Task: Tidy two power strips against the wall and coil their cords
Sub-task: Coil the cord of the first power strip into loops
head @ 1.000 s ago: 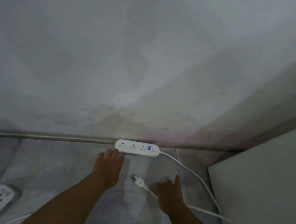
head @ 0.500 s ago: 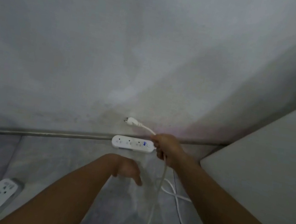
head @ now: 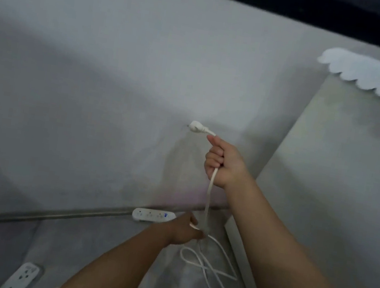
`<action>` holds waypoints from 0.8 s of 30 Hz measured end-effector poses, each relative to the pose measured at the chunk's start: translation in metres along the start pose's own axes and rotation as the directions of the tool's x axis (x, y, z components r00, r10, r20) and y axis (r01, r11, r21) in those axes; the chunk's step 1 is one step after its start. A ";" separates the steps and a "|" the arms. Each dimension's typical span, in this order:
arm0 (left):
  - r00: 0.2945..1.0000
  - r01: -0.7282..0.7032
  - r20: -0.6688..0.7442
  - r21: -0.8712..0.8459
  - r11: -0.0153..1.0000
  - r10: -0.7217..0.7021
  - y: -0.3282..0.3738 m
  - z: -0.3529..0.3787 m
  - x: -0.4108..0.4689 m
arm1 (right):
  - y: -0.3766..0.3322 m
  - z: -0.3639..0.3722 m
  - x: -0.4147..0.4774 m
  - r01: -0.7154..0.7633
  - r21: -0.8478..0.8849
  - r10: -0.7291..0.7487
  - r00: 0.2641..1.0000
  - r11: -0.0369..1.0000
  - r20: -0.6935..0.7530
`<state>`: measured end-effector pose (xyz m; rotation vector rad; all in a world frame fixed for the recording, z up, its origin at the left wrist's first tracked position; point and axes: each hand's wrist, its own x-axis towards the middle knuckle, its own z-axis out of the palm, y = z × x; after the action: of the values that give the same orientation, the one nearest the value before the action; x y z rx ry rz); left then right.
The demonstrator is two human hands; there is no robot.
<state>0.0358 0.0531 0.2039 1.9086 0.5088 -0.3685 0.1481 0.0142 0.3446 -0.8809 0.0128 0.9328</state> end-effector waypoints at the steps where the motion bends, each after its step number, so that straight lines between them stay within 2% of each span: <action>1: 0.999 -0.048 -0.023 0.009 0.999 0.048 0.008 0.002 -0.008 | -0.007 0.005 -0.014 0.024 0.025 -0.025 1.000 0.999 0.013; 3: 0.990 -0.127 -0.058 0.053 0.991 0.130 0.025 0.004 -0.022 | -0.025 0.013 -0.042 0.066 0.041 -0.068 0.996 0.997 0.050; 7: 0.964 -0.156 -0.188 0.174 0.972 0.188 0.053 -0.010 -0.048 | -0.054 0.012 -0.111 0.141 -0.017 -0.134 0.969 0.990 0.209; 10: 0.913 -0.159 -0.364 0.097 0.982 0.184 0.056 -0.041 -0.068 | -0.043 -0.003 -0.156 0.166 -0.009 -0.155 0.938 0.986 0.312; 13: 0.849 -0.213 -0.502 -0.040 0.976 0.165 0.043 -0.065 -0.089 | -0.015 -0.014 -0.175 0.257 -0.077 -0.233 0.944 0.963 0.233; 16: 0.811 -0.232 -0.570 -0.106 0.967 0.132 0.025 -0.072 -0.102 | 0.016 -0.012 -0.179 0.301 -0.114 -0.283 0.947 0.947 0.151; 19: 0.844 -0.233 -0.535 -0.292 0.928 0.043 0.021 -0.076 -0.105 | 0.041 -0.004 -0.169 0.369 -0.112 -0.367 0.929 0.923 0.036; 22: 0.956 -0.073 -0.274 -0.560 0.825 -0.102 0.019 -0.078 -0.091 | 0.049 -0.003 -0.150 0.353 -0.045 -0.353 0.935 0.934 0.024; 24: 0.975 0.051 -0.138 -0.619 0.783 -0.173 0.020 -0.075 -0.083 | 0.045 -0.006 -0.134 0.325 -0.044 -0.323 0.945 0.945 0.040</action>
<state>-0.0238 0.1014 0.2875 1.2784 0.7673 -0.0722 0.0351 -0.0694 0.3604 -0.8824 -0.1802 0.6402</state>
